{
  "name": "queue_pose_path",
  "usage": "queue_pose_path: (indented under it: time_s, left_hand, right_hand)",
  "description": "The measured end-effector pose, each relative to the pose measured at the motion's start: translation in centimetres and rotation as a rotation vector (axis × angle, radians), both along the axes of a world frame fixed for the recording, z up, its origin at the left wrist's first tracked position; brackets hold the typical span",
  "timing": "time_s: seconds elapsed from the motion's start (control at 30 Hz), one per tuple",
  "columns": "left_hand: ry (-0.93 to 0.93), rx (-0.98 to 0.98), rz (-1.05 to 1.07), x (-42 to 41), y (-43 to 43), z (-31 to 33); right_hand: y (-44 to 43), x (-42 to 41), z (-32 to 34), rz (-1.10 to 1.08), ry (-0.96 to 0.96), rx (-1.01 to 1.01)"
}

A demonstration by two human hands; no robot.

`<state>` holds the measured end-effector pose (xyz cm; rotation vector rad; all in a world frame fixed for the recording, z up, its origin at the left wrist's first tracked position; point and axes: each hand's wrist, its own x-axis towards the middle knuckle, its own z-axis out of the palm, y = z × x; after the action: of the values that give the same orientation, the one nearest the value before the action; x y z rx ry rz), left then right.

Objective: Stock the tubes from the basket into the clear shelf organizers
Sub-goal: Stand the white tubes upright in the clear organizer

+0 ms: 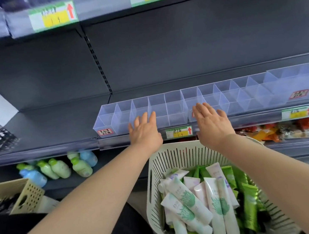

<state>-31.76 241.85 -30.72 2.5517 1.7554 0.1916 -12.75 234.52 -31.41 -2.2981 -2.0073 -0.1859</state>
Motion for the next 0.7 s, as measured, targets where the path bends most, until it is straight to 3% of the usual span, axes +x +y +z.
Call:
queue_pose_path:
  time_s: [0.17, 0.27, 0.43, 0.7]
  left_hand:
    - [-0.206, 0.194, -0.152, -0.2, -2.5, -1.5]
    - [-0.141, 0.032, -0.284, 0.5, -4.4, -3.1]
    - [-0.059, -0.261, -0.266, 1.3, -6.3, -6.3]
    - [-0.064, -0.383, -0.211, 0.7, -6.5, -9.1]
  right_hand:
    - [-2.8, -0.7, -2.5, 0.115, 0.032, 0.118]
    - [-4.9, -0.3, -5.0, 0.107, 0.081, -0.076]
    - [-7.5, 0.5, -8.7, -0.001, 0.150, -0.425]
    - [-8.8, 0.7, -11.3, -0.191, 0.358, -0.527]
